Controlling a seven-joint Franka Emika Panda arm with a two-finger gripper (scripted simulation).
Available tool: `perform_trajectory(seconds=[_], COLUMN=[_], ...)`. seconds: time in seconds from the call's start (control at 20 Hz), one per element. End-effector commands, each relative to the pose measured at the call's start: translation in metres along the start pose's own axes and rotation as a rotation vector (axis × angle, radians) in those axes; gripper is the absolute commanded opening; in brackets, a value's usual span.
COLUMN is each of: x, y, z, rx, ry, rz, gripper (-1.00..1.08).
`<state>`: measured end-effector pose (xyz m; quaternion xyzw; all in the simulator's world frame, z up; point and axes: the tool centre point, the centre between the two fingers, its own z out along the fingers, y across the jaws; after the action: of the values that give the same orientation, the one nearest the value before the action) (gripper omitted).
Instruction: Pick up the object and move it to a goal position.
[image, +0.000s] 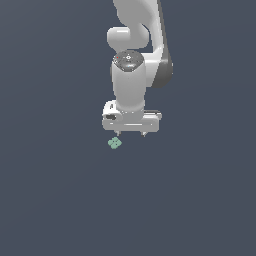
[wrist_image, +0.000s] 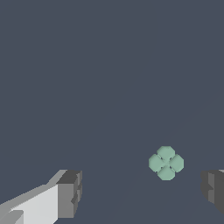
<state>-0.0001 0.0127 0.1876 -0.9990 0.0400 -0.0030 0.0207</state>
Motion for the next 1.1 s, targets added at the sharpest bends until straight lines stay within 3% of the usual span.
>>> perform_trajectory(seconds=[0.0,0.4,1.05], x=[0.0,0.007,0.002], y=[0.0,0.001,0.009], z=[0.0,-0.014,0.001], rx=[0.0,-0.008,-0.005], ry=[0.0,0.037,0.031], rz=[0.0,-0.028,0.049], gripper=[1.0,1.0,1.0])
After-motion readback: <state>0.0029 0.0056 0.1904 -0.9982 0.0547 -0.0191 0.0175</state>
